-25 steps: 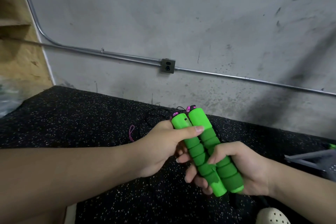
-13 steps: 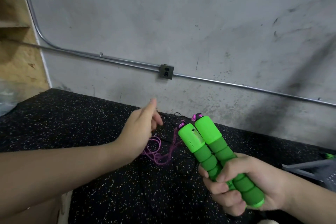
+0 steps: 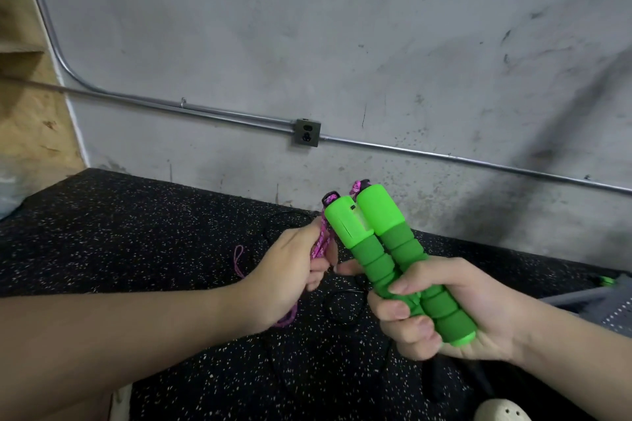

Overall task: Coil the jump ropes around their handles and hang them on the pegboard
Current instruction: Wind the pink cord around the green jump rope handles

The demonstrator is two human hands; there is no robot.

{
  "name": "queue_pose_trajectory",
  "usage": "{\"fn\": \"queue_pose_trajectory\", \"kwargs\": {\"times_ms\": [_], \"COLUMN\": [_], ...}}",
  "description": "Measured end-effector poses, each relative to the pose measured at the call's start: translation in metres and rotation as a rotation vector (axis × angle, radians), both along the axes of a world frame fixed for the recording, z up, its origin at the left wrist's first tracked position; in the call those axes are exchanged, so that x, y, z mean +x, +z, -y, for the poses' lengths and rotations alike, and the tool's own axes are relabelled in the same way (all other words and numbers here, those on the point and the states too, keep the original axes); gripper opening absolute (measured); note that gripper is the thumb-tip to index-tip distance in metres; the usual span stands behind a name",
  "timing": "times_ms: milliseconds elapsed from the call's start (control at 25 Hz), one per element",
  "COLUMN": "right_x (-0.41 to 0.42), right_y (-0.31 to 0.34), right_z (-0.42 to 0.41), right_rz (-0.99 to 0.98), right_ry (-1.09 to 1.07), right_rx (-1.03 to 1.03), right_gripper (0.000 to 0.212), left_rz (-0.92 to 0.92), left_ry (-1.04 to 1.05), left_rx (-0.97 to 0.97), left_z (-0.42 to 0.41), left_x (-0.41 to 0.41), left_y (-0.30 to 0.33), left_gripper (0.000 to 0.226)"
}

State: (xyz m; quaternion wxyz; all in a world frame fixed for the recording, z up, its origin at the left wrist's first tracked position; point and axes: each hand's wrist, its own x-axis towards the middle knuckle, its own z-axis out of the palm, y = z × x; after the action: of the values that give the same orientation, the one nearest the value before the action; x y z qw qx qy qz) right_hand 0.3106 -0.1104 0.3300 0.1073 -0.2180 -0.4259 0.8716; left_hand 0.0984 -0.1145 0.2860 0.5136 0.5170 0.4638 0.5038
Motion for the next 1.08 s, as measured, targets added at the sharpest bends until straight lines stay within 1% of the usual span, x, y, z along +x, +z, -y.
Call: {"fn": "queue_pose_trajectory", "kwargs": {"times_ms": [80,160,200,240,280,320,360,400,480,560,600,680,760,840,960,1080], "right_x": [-0.004,-0.008,-0.010,-0.011,-0.011,-0.011,-0.012,-0.012,-0.012,-0.010,-0.009,-0.003,0.009,0.025,0.044,0.048], "right_y": [-0.005,-0.006,-0.007,-0.007,-0.008,-0.009,-0.010,-0.011,-0.011,-0.012,-0.012,-0.015,-0.023,-0.035,-0.053,-0.062], "right_z": [0.001,0.003,0.004,0.005,0.005,0.005,0.006,0.006,0.004,0.001,0.000,-0.008,-0.020,-0.034,-0.045,-0.048], "right_rz": [-0.001,-0.027,-0.030,-0.026,-0.025,-0.030,-0.033,-0.030,0.006,0.038,0.057,0.106,0.209,0.387,0.656,0.911], "right_ry": [-0.105,-0.121,-0.126,-0.136,-0.140,-0.135,-0.128,-0.124,-0.148,-0.197,-0.235,-0.321,-0.403,-0.473,-0.508,-0.415], "right_rx": [0.053,0.077,0.086,0.088,0.074,0.057,0.050,0.053,0.067,0.065,0.068,0.101,0.184,0.296,0.401,0.538], "right_gripper": [0.012,0.002,0.004,0.015,0.031,0.045,0.052,0.053,0.040,0.029,0.028,0.027,0.027,0.028,0.023,0.012], "left_rz": [-0.038,-0.071,-0.065,-0.065,-0.093,-0.146,-0.216,-0.283,-0.418,-0.634,-0.727,-0.810,-0.850,-0.881,-0.937,-1.046], "left_ry": [0.024,-0.041,-0.096,-0.150,-0.198,-0.250,-0.300,-0.343,-0.388,-0.406,-0.411,-0.375,-0.347,-0.346,-0.349,-0.364], "left_rx": [-0.024,-0.052,-0.076,-0.098,-0.109,-0.103,-0.088,-0.074,-0.031,0.062,0.086,0.071,0.022,0.023,0.130,0.296], "left_z": [0.006,0.011,0.013,0.016,0.019,0.023,0.027,0.030,0.033,0.031,0.031,0.027,0.022,0.017,0.013,0.015], "left_x": [0.004,0.010,0.014,0.018,0.022,0.025,0.028,0.029,0.026,0.018,0.014,0.006,-0.002,-0.012,-0.017,-0.010], "left_y": [-0.007,-0.012,-0.014,-0.015,-0.017,-0.019,-0.021,-0.023,-0.025,-0.028,-0.029,-0.030,-0.031,-0.030,-0.021,-0.013], "left_gripper": [0.054,0.053,0.054,0.057,0.059,0.056,0.048,0.038,0.029,0.026,0.028,0.037,0.041,0.042,0.042,0.043]}}
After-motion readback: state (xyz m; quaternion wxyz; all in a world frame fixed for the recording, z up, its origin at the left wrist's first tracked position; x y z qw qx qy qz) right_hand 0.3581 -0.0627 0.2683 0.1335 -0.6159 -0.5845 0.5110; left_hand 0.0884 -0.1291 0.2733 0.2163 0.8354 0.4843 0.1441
